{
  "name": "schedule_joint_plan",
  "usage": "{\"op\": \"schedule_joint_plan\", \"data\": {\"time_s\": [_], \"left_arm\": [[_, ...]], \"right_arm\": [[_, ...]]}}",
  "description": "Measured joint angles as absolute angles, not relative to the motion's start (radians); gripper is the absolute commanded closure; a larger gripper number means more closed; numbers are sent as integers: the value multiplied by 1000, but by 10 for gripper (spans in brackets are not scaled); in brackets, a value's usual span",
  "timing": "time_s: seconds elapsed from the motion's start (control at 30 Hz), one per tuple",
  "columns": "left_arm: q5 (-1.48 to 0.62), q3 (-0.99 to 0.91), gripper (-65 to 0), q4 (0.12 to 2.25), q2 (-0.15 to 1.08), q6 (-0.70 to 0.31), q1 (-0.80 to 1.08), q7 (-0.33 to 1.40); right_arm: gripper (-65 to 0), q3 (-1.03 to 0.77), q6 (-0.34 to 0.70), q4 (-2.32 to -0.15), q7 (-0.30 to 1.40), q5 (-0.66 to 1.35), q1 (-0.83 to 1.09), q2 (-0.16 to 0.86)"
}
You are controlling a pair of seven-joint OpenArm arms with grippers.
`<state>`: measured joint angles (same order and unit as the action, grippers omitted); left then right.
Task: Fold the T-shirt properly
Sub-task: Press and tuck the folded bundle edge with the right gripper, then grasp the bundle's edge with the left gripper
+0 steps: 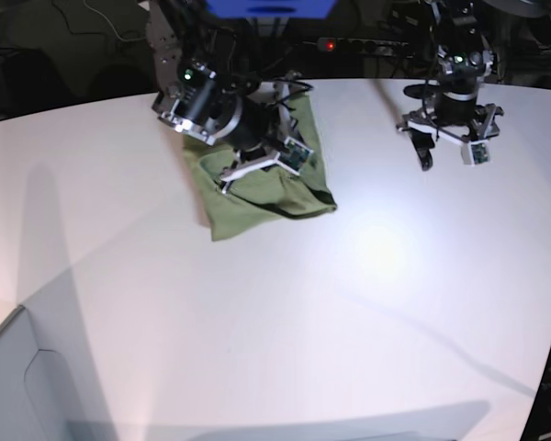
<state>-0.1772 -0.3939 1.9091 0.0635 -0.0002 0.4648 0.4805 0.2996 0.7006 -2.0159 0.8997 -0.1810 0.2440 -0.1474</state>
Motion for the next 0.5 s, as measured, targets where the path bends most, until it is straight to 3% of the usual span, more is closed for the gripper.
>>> {"op": "schedule_joint_plan", "data": {"time_s": [0.3, 0.5], "left_arm": [[-176, -397, -447, 1909, 64, -1, 455, 480], [-176, -397, -447, 1909, 65, -1, 454, 483]], "right_arm": [[-1, 385, 701, -2005, 898, -178, 261, -148], [-1, 393, 701, -1863, 894, -181, 178, -147]]}}
